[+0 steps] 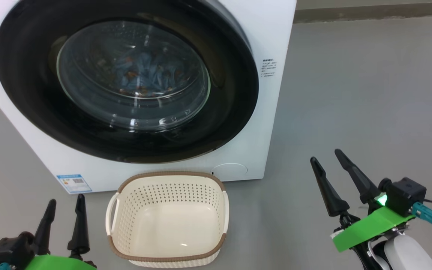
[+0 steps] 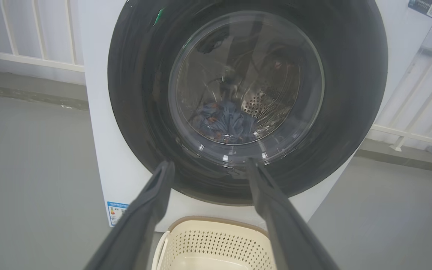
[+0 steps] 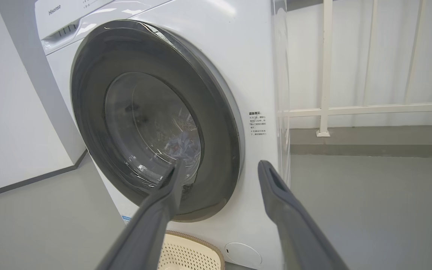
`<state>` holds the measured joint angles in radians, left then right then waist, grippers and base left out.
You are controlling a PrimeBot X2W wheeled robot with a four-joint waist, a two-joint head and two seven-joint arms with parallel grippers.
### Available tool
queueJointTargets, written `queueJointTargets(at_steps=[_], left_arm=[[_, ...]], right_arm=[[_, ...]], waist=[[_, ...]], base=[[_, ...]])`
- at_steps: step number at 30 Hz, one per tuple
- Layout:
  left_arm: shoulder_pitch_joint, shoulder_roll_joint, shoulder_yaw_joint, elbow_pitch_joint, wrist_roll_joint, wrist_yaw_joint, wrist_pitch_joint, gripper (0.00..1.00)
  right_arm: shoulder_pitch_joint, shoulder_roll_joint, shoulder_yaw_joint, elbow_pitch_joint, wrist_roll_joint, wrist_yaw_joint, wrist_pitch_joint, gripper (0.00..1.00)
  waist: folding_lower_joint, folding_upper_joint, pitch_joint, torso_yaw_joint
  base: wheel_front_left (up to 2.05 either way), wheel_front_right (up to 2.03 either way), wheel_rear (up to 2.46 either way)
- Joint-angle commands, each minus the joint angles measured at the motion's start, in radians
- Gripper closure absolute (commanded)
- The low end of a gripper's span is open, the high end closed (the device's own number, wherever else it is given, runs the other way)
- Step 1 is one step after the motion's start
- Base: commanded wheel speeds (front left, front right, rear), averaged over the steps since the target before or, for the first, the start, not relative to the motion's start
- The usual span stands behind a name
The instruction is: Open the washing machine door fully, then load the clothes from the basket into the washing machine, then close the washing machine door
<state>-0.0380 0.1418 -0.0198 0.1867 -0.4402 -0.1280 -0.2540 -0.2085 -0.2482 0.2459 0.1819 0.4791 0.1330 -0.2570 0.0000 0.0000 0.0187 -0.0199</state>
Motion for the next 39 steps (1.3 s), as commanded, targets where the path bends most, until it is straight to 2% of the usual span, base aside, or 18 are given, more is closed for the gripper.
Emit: queueJointTargets(at_steps=[1, 12, 39], left_arm=[[-0.014, 0.020, 0.035, -0.030, -0.007, -0.001, -0.003, 0.00], [-0.004, 0.025, 0.019, -0.041, 0.004, 0.000, -0.005, 0.00], [-0.006, 0.033, 0.007, -0.046, 0.003, 0.001, -0.007, 0.00]], right_arm=[[0.007, 0.001, 0.012, -0.028, -0.014, -0.002, -0.005, 0.00], [0.032, 0.015, -0.023, -0.030, -0.038, -0.002, -0.005, 0.00], [0.027, 0.026, -0.035, -0.018, -0.045, -0.002, -0.005, 0.00]], waist=[[0.0000, 0.0000, -0.007, -0.007], [0.0000, 0.0000, -0.013, -0.002], [0.0000, 0.0000, -0.006, 0.004]], base=[[0.00, 0.00, 0.00], [0.00, 0.00, 0.00], [0.00, 0.00, 0.00]])
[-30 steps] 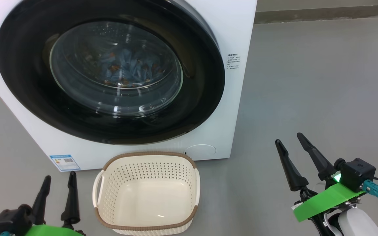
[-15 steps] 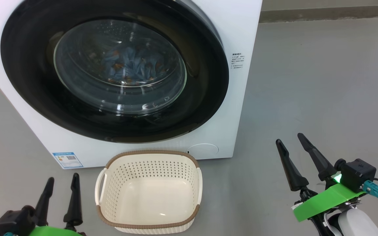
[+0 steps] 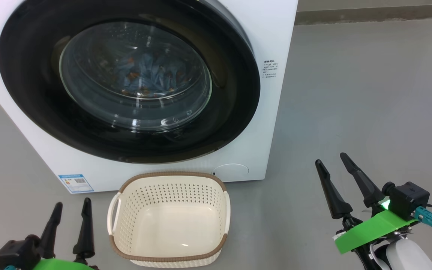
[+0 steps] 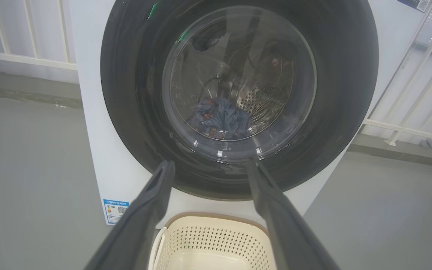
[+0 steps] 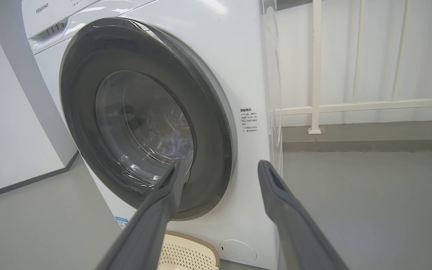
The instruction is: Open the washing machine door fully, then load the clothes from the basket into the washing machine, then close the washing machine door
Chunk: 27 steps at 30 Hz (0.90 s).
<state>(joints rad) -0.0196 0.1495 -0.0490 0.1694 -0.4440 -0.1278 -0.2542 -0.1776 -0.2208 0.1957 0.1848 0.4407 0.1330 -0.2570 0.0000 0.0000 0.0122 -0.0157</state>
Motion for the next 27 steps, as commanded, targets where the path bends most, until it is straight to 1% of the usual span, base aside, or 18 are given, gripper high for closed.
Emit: queueJointTargets(at_steps=[1, 15, 16, 20, 23, 27], left_arm=[[-0.024, 0.025, 0.036, -0.029, 0.006, 0.001, -0.007, 0.00], [-0.024, 0.023, 0.036, -0.025, 0.003, 0.002, -0.007, 0.00], [0.000, 0.000, 0.001, -0.001, -0.001, 0.000, 0.000, 1.00], [0.020, -0.031, -0.010, 0.048, -0.001, 0.000, 0.000, 1.00], [0.017, -0.032, -0.005, 0.049, -0.028, 0.000, 0.010, 1.00], [0.015, -0.035, 0.000, 0.049, -0.066, 0.000, 0.022, 1.00]], right_arm=[[-0.004, -0.002, 0.015, -0.021, -0.007, -0.002, -0.005, 0.00], [-0.002, -0.001, 0.019, -0.020, -0.004, -0.002, -0.005, 0.00], [0.000, 0.001, -0.001, 0.002, 0.001, 0.000, 0.000, 1.00], [0.032, 0.013, 0.008, 0.054, 0.000, 0.000, 0.001, 1.00], [0.034, 0.016, 0.002, 0.053, 0.029, 0.000, 0.009, 1.00], [0.036, 0.019, -0.007, 0.052, 0.069, 0.000, 0.019, 1.00]], waist=[[0.0000, 0.0000, 0.000, 0.000], [0.0000, 0.0000, -0.004, 0.000], [0.0000, 0.0000, -0.004, 0.000], [0.0000, 0.0000, -0.004, 0.000], [0.0003, 0.0000, -0.004, 0.000], [0.0023, 0.0000, -0.007, 0.000]], base=[[0.00, 0.00, 0.00], [0.00, 0.00, 0.00], [0.00, 0.00, 0.00], [0.00, 0.00, 0.00], [0.00, 0.00, 0.00], [0.00, 0.00, 0.00]])
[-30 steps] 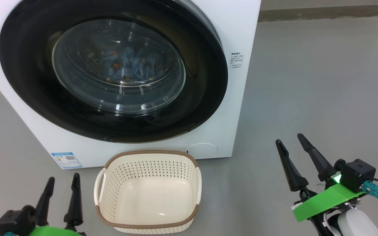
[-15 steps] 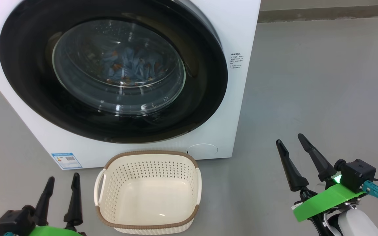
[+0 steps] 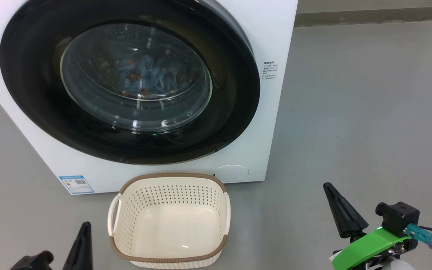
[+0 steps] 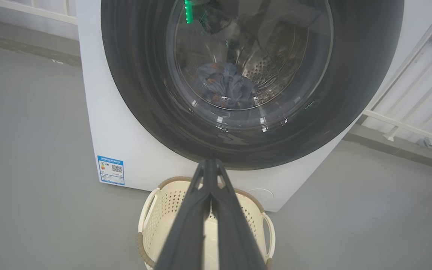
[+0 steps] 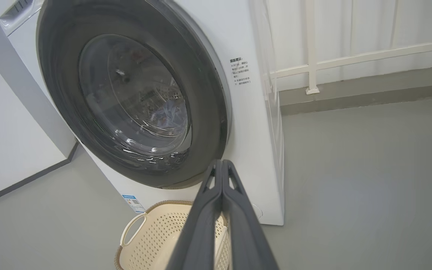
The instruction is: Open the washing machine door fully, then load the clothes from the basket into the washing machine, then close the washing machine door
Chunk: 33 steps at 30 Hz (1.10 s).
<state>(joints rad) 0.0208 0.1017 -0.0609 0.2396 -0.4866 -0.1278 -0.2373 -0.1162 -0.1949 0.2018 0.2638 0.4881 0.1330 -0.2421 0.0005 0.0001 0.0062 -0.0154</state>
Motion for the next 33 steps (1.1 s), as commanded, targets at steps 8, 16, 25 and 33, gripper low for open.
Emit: queueJointTargets(at_steps=[8, 16, 25, 33], left_arm=[[-0.033, 0.009, 0.023, -0.019, -0.097, 0.000, 0.028, 1.00], [-0.040, 0.004, 0.034, -0.017, -0.172, -0.001, 0.051, 1.00], [-0.047, 0.000, 0.045, -0.015, -0.247, -0.001, 0.075, 1.00], [-0.054, -0.004, 0.056, -0.013, -0.321, -0.001, 0.098, 1.00]], right_arm=[[-0.024, 0.001, -0.030, -0.025, 0.098, 0.000, 0.025, 1.00], [-0.021, 0.009, -0.048, -0.024, 0.176, 0.000, 0.047, 1.00], [-0.019, 0.018, -0.066, -0.024, 0.252, -0.001, 0.069, 1.00], [-0.016, 0.027, -0.084, -0.024, 0.328, -0.001, 0.091, 1.00]], waist=[[-0.0004, -0.0001, 0.001, 0.001], [-0.0004, -0.0001, 0.001, 0.002], [-0.0004, -0.0001, 0.001, 0.003], [-0.0004, -0.0001, 0.001, 0.004]], base=[[0.00, 0.00, 0.00], [0.00, 0.00, 0.00], [0.00, 0.00, 0.00], [0.00, 0.00, 0.00]])
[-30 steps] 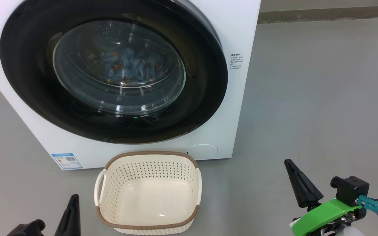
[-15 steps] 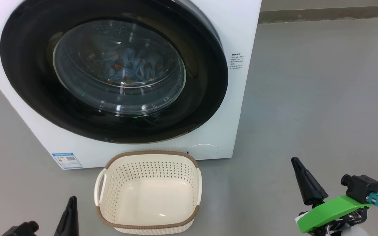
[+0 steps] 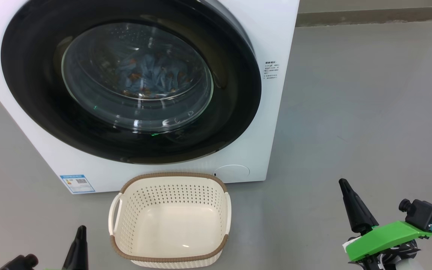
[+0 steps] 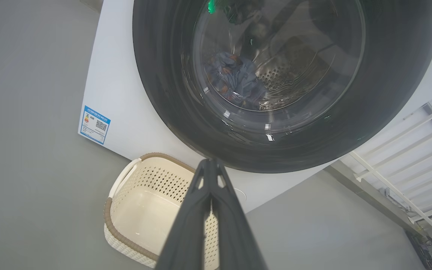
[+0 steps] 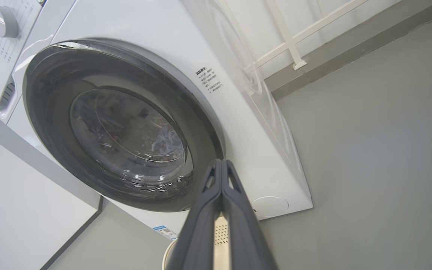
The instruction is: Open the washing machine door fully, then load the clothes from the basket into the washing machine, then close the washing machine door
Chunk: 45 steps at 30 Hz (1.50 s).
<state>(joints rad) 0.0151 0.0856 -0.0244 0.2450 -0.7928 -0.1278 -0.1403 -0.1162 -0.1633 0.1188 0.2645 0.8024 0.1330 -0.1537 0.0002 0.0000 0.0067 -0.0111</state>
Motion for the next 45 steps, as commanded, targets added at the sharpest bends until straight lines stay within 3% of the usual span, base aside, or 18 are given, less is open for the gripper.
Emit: queueJointTargets(at_steps=[1, 45], left_arm=[[-0.050, 0.011, 0.021, -0.018, -0.024, -0.001, 0.004, 1.00], [-0.088, -0.013, 0.082, -0.009, -0.433, -0.002, 0.134, 1.00]], right_arm=[[-0.016, -0.004, -0.004, -0.024, 0.023, -0.001, 0.005, 1.00], [-0.003, 0.050, -0.113, -0.022, 0.436, -0.002, 0.133, 1.00]], waist=[[-0.0001, 0.0000, 0.000, 0.000], [-0.0001, 0.0000, -0.002, 0.006]], base=[[0.00, 0.00, 0.00], [0.00, 0.00, 0.00]])
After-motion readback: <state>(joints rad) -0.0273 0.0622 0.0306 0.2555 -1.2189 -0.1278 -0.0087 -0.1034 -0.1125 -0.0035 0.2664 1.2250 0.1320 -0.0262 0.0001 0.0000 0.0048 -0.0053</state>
